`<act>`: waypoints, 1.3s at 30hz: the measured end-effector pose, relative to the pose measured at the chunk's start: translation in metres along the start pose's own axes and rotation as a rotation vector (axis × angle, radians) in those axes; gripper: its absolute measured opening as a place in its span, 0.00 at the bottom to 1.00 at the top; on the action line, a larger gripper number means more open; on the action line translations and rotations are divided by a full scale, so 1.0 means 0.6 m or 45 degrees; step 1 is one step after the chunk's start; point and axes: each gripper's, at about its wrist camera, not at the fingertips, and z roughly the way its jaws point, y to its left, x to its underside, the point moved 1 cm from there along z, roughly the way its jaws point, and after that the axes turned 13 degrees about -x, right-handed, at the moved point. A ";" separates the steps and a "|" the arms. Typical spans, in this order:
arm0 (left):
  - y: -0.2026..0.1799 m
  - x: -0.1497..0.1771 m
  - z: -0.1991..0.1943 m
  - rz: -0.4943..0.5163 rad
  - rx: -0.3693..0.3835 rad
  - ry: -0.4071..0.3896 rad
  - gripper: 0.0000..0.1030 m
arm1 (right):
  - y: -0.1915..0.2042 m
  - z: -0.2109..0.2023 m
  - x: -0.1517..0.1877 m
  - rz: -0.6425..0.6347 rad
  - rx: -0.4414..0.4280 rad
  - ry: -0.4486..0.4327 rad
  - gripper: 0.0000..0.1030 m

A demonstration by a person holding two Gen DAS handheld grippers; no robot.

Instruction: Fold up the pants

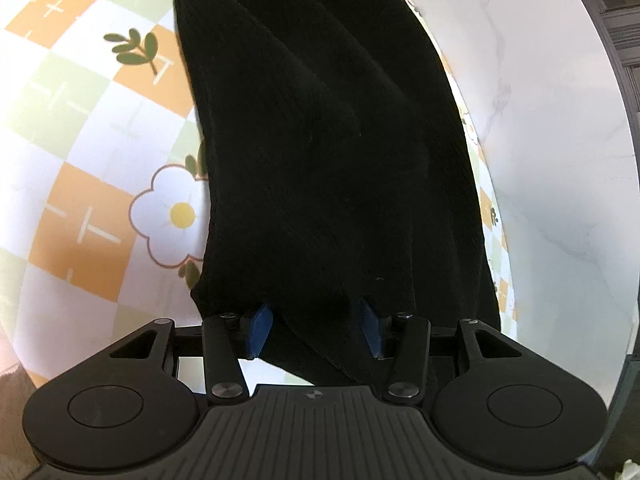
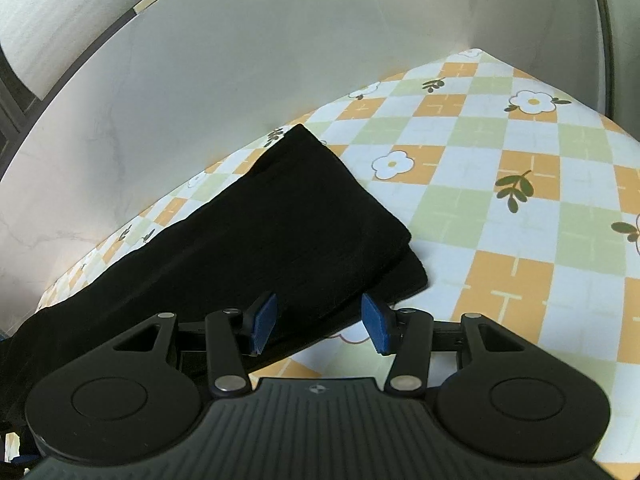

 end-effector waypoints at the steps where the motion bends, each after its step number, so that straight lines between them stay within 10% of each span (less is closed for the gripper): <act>1: -0.006 0.001 0.001 0.021 -0.011 -0.005 0.52 | -0.003 0.001 0.000 0.006 0.008 0.000 0.49; 3: -0.014 0.004 -0.003 0.051 -0.028 -0.019 0.48 | -0.007 0.002 0.000 0.016 0.028 0.000 0.49; 6: -0.014 0.005 -0.010 0.089 -0.061 -0.066 0.09 | -0.018 0.001 -0.001 0.063 0.060 -0.021 0.52; 14: -0.026 0.019 -0.087 0.196 0.023 -0.215 0.07 | -0.054 0.003 -0.021 0.231 0.088 -0.113 0.48; 23: -0.009 0.032 -0.085 0.178 -0.033 -0.192 0.07 | -0.044 0.002 -0.044 0.185 0.113 -0.126 0.24; 39: 0.021 0.037 -0.049 0.185 -0.144 -0.102 0.14 | -0.045 0.001 -0.026 0.184 0.188 -0.107 0.23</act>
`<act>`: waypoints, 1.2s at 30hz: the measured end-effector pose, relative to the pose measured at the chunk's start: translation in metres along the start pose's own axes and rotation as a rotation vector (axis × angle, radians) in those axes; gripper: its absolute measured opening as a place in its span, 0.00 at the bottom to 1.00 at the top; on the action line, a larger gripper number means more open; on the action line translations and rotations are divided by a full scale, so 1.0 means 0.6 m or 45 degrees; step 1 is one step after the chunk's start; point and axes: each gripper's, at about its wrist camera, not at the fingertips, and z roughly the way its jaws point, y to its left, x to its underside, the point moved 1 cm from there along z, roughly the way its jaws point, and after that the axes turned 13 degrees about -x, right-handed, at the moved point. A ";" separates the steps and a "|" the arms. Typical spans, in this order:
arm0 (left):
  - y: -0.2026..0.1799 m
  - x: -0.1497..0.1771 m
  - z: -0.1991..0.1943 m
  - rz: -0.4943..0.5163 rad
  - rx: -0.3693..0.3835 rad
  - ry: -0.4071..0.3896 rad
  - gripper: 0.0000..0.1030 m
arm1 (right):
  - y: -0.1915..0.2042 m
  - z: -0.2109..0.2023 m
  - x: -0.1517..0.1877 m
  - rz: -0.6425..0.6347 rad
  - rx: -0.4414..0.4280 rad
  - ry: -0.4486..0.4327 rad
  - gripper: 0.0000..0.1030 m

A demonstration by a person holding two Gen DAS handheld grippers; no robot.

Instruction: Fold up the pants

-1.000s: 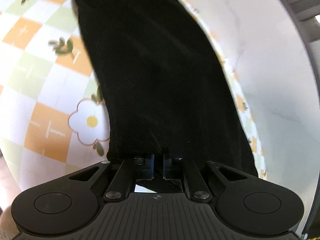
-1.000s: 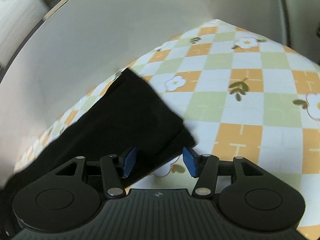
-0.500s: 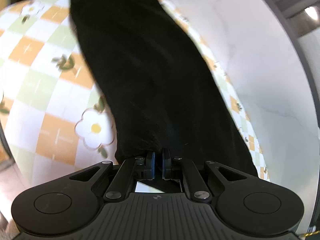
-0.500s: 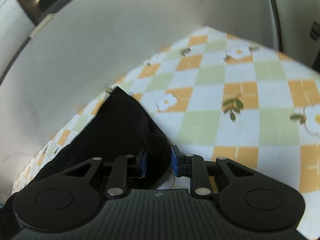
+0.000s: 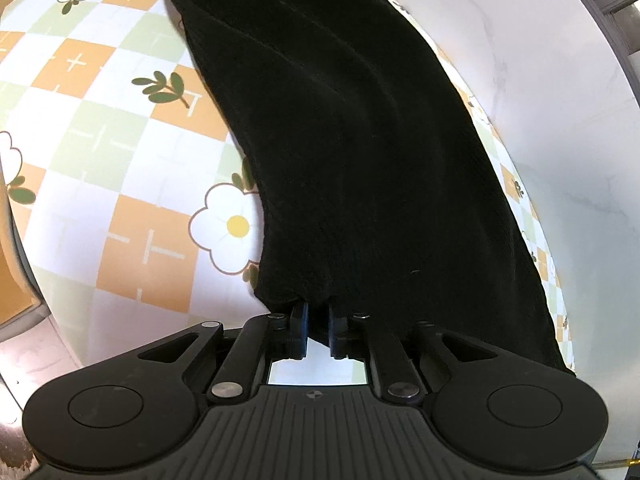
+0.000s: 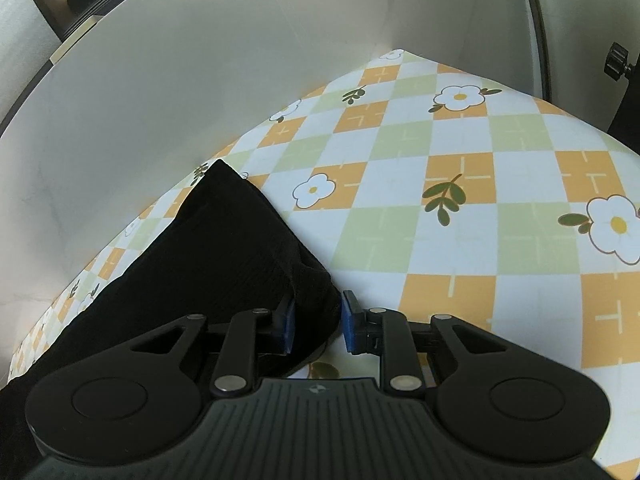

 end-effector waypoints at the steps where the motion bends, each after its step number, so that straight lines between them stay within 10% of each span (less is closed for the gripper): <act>1: 0.002 -0.002 0.002 -0.006 -0.004 0.005 0.18 | 0.000 0.000 0.000 0.005 0.002 0.001 0.24; 5: 0.013 -0.005 0.004 -0.034 0.020 0.040 0.26 | -0.001 0.001 0.001 -0.001 0.011 0.012 0.29; 10: 0.046 -0.005 -0.003 -0.151 0.002 0.080 0.63 | -0.008 -0.006 0.002 0.036 0.037 -0.015 0.43; 18: 0.081 -0.019 -0.064 -0.259 -0.021 -0.124 0.60 | -0.008 -0.023 0.008 0.077 0.041 -0.058 0.46; 21: 0.058 -0.036 -0.077 -0.120 0.094 -0.205 0.34 | 0.001 -0.024 0.007 0.058 0.042 -0.087 0.46; 25: -0.004 -0.053 -0.079 0.128 0.173 -0.307 0.29 | 0.013 -0.019 0.003 0.029 0.046 -0.101 0.46; 36: -0.004 -0.041 0.008 0.246 -0.005 -0.250 0.22 | 0.001 -0.046 0.001 0.005 0.064 -0.149 0.48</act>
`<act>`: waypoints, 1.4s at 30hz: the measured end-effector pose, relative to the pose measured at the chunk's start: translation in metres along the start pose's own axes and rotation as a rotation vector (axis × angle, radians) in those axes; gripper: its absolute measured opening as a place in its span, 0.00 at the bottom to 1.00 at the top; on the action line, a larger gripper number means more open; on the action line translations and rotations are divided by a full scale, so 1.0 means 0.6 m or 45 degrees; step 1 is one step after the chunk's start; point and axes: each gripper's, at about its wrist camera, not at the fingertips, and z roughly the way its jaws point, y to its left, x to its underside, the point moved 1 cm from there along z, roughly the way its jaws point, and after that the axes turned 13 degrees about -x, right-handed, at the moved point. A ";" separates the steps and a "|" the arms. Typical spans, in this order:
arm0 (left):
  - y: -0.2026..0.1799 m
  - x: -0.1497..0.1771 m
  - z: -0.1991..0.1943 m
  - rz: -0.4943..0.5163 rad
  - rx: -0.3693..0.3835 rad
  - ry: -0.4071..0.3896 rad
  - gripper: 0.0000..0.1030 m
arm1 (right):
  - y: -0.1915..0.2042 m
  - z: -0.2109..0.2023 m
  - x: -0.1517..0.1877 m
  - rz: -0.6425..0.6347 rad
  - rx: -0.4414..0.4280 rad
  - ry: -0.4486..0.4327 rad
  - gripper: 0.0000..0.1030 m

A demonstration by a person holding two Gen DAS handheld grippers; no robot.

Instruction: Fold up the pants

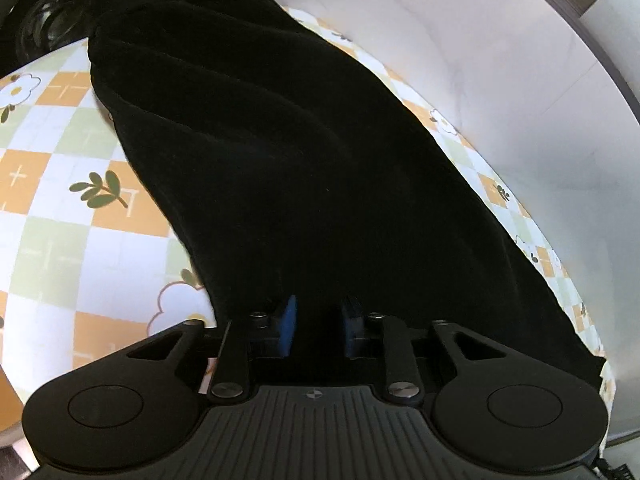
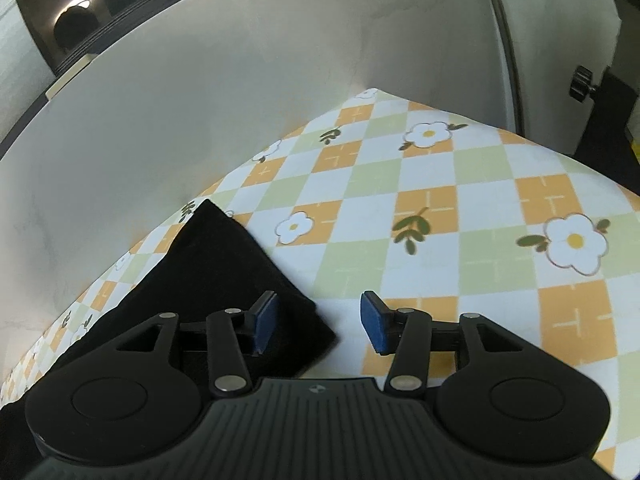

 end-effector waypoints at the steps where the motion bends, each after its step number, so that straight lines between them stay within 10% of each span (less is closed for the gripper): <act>1: -0.001 0.002 -0.001 0.020 -0.006 -0.007 0.22 | -0.005 -0.002 0.003 0.010 -0.005 0.003 0.49; 10: -0.068 0.020 0.001 0.284 -0.148 -0.072 0.38 | -0.018 0.008 0.037 0.140 -0.127 0.071 0.51; 21: -0.102 0.028 0.009 0.334 -0.166 -0.070 0.43 | 0.010 0.034 0.044 0.159 -0.190 0.067 0.58; 28: -0.110 0.028 0.017 0.334 -0.173 -0.066 0.44 | 0.051 0.041 0.087 0.170 -0.430 0.276 0.57; 38: -0.103 0.027 0.016 0.280 -0.156 -0.062 0.45 | 0.009 0.084 0.032 0.190 -0.276 -0.011 0.50; 42: -0.099 0.025 0.015 0.245 -0.152 -0.057 0.45 | 0.012 0.103 0.026 0.244 -0.375 0.062 0.46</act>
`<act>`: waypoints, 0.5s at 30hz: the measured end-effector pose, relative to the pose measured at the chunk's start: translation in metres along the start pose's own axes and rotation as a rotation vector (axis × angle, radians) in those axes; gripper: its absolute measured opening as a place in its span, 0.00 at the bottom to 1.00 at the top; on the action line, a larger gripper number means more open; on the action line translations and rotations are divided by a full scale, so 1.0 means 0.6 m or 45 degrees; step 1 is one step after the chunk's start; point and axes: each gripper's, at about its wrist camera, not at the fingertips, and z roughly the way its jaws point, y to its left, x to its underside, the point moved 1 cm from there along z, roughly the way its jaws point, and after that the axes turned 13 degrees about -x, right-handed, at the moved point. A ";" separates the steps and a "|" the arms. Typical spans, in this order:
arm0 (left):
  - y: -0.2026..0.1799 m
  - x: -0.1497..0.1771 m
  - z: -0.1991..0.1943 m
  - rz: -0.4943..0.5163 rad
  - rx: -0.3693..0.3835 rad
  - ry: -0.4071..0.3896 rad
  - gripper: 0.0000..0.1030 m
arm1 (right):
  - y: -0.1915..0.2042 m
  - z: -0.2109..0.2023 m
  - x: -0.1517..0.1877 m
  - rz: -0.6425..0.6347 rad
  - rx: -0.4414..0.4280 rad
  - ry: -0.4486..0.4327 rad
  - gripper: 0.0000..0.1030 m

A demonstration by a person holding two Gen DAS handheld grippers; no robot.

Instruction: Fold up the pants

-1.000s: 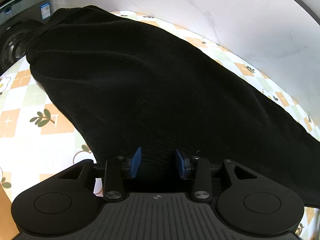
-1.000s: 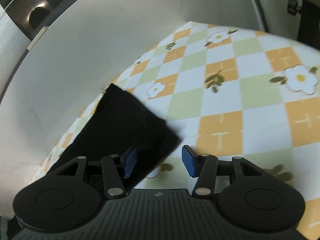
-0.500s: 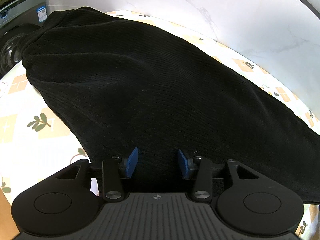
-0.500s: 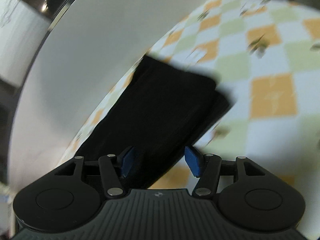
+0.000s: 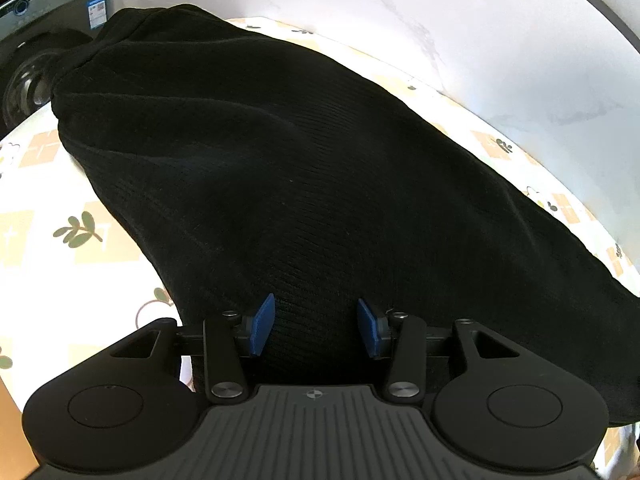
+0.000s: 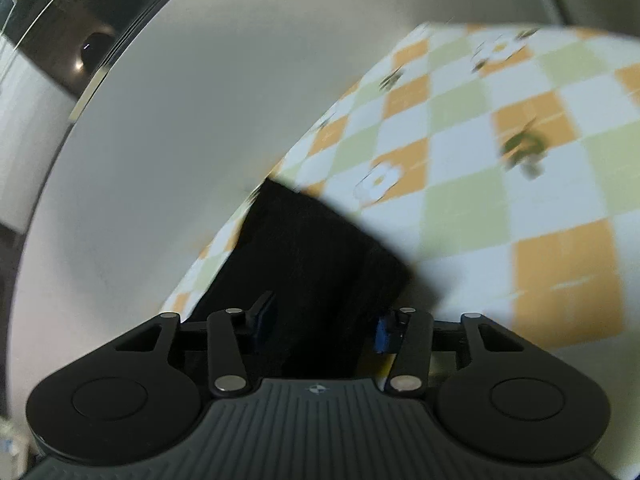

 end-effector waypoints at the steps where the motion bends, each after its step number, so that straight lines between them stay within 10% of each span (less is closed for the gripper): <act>1: -0.001 0.000 0.000 0.003 -0.006 0.000 0.46 | 0.005 0.006 0.001 -0.028 -0.012 0.028 0.46; 5: -0.011 -0.001 0.001 0.018 -0.028 0.008 0.50 | 0.003 0.013 -0.012 -0.071 0.063 0.047 0.16; 15: -0.079 -0.021 0.007 0.204 0.123 0.054 0.49 | -0.015 -0.020 -0.054 -0.164 0.253 -0.003 0.15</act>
